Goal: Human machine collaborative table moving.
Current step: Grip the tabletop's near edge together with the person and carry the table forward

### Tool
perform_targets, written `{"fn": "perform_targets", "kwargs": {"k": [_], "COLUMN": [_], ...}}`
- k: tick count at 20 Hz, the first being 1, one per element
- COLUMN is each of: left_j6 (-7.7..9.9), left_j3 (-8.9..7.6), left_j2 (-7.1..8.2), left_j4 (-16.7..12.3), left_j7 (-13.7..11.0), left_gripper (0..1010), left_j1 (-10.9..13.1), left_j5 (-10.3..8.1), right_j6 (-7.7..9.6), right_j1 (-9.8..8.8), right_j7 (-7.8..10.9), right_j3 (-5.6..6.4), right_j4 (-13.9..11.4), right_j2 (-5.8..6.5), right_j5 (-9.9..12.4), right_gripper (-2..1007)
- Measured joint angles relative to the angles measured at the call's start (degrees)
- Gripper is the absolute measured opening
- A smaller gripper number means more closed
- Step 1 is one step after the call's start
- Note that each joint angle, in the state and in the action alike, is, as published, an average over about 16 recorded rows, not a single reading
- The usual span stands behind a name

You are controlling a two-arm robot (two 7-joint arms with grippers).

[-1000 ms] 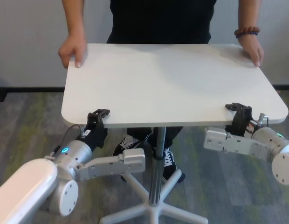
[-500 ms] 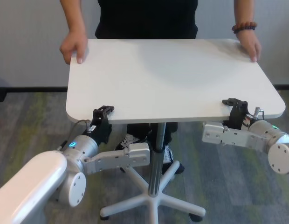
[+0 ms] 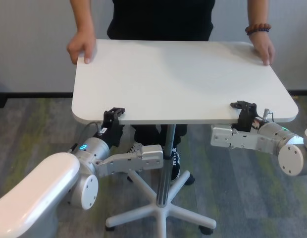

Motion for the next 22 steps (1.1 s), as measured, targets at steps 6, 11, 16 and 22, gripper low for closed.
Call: {"fn": "perform_targets", "kwargs": {"k": [6,11,16,22], "left_j6": [-0.34,-0.66,-1.06,-1.5], "left_j3": [0.39,0.56,0.66,0.81], "left_j2": [-1.36,-2.24,-2.84,-3.32], "left_j4": [3.6,6.1,8.1,10.1], "left_j7": [1.2,2.1,2.9,3.7], "left_gripper": [382,383,383,383], "left_j1": [-2.1,-3.4,-4.3,-5.1], "left_j5": [-0.53,-1.07,-1.64,-2.19], "right_j6": [-1.01,-1.56,-2.05,-2.7], "right_j1": [1.76,2.8,3.84,5.3], "right_j7": [-0.57,-1.0,-1.45,-2.06], "right_j3": [-1.21,-2.1,-2.91,-3.87], "right_j4": [3.0,4.9,6.9,9.4], "right_j2": [-0.8,-1.29,-1.75,-2.47], "right_j5": [0.3,0.5,0.8,0.9], "right_gripper": [440,440,440,440]}}
